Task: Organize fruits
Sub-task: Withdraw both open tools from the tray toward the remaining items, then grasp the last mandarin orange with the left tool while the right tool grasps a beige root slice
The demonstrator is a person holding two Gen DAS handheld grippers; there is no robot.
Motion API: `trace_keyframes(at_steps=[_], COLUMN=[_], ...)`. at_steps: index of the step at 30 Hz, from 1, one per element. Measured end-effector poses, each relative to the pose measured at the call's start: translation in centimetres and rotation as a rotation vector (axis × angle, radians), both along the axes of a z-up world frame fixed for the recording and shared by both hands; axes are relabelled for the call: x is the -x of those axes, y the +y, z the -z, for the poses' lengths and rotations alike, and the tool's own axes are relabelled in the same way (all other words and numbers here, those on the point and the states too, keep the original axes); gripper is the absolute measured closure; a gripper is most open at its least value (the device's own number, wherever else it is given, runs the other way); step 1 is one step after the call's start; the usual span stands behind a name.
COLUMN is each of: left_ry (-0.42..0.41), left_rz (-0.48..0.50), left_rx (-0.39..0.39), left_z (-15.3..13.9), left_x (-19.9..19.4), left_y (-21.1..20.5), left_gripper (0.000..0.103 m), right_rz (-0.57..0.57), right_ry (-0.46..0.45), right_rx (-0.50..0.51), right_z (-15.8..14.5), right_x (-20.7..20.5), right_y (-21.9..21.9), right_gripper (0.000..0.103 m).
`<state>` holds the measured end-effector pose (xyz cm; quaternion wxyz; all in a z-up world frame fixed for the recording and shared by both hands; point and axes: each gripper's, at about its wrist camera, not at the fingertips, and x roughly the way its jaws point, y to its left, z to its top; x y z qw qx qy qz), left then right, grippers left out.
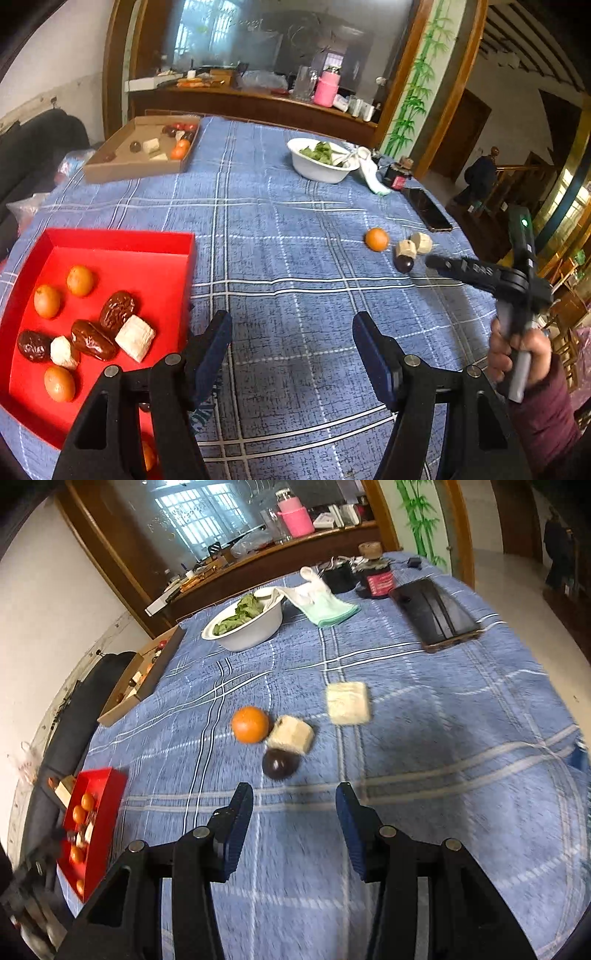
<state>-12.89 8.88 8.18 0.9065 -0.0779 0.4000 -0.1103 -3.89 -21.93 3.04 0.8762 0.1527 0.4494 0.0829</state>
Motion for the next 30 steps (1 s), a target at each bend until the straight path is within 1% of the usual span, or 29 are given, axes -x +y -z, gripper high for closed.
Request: trace_keyframes(at_steps=[3, 5, 8, 11, 14, 16, 17, 20, 23, 26, 30], left_ry=[-0.001, -0.003, 0.003, 0.039, 0.071, 0.088, 0.102, 0.136, 0.154, 0.128, 0.121], left_rz=[-0.039, -0.061, -0.081, -0.066, -0.036, -0.016, -0.005, 0.029, 0.065, 0.115, 0.165], left_rx=[0.021, 0.036, 0.023, 0.022, 0.055, 0.088, 0.104, 0.117, 0.074, -0.003, -0.080], left_z=[-0.1, -0.2, 0.1, 0.9, 1.8, 2.2, 2.6, 3.4, 3.9, 4.3, 5.6], left_x=[-0.4, -0.7, -1.7, -3.9, -6.4, -8.0, -9.1, -11.4, -13.6, -15.1, -16.8], left_y=[1.0, 1.9, 2.0, 0.6, -1.2, -2.5, -3.4, -5.7, -8.7, -12.0, -15.4], left_gripper=[0.032, 0.032, 0.032, 0.032, 0.032, 0.032, 0.032, 0.033, 0.033, 0.033, 0.033], right_rz=[0.035, 0.044, 0.048, 0.036, 0.024, 0.021, 0.018, 0.008, 0.006, 0.037, 0.090], right_ry=[-0.015, -0.013, -0.003, 0.004, -0.009, -0.010, -0.011, -0.015, -0.063, -0.109, -0.110], right_rx=[0.045, 0.034, -0.001, -0.010, -0.007, -0.015, -0.019, -0.070, -0.099, -0.115, -0.180], right_z=[0.7, 1.1, 1.9, 2.5, 2.7, 2.8, 2.7, 2.3, 1.0, -0.2, -0.5], right_x=[-1.8, -2.7, -4.0, -4.7, -4.8, -4.7, -4.7, -4.2, -3.2, -2.7, -2.7], right_y=[0.8, 0.9, 1.1, 1.4, 1.5, 1.3, 1.2, 0.8, 0.3, -0.7, -2.9], right_gripper=[0.058, 0.058, 0.058, 0.058, 0.058, 0.068, 0.068, 0.068, 0.068, 0.068, 0.068])
